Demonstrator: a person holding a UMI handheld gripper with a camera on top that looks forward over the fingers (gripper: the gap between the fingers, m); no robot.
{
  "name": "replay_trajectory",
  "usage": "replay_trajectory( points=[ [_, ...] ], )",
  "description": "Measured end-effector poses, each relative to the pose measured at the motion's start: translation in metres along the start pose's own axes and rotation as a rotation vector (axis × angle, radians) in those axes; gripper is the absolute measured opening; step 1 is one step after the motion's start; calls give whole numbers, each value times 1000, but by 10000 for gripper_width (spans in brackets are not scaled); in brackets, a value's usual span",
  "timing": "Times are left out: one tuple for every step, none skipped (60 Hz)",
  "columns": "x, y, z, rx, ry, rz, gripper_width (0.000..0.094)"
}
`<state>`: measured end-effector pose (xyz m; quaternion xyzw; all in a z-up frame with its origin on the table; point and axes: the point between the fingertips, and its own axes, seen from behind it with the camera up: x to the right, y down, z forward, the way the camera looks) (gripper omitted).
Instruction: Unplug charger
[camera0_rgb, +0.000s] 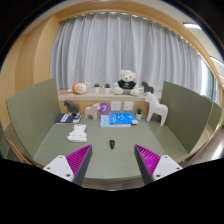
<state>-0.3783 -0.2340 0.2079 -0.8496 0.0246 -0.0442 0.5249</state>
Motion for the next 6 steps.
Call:
replay_trajectory(
  points=[
    [-1,0,-1,0,0,0,859],
    [-1,1,-1,-1,0,0,858],
    [-2,1,-1,-2,2,0,858],
    [-2,2,-1,-5,3,0,857],
    [-2,3,-1,-9,5,1,858],
    [-2,4,-1,-11,6,1,858]
  ],
)
